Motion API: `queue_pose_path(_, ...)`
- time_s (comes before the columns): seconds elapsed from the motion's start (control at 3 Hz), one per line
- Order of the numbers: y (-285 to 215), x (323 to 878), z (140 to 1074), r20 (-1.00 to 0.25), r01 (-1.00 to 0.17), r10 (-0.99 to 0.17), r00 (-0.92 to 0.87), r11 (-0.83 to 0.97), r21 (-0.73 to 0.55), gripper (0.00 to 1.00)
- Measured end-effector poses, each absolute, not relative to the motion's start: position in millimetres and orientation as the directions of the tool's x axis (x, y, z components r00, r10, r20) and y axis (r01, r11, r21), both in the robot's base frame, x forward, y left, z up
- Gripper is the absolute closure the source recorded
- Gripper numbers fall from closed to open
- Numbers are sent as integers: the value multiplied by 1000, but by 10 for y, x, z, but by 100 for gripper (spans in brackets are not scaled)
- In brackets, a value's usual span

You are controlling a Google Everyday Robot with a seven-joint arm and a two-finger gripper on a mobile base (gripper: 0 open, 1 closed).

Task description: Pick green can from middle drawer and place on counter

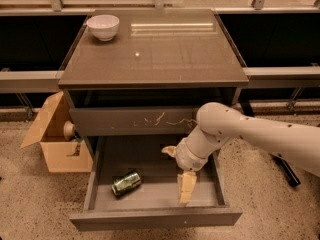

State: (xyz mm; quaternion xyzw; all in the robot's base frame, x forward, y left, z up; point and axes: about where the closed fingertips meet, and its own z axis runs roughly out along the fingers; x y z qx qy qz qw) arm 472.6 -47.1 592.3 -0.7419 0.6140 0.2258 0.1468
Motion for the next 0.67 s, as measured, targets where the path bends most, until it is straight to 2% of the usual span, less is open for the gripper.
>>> queue_pose_path(0.67, -73, 5134, 5176, -589, -980, -794, 151, -198, 15, 0)
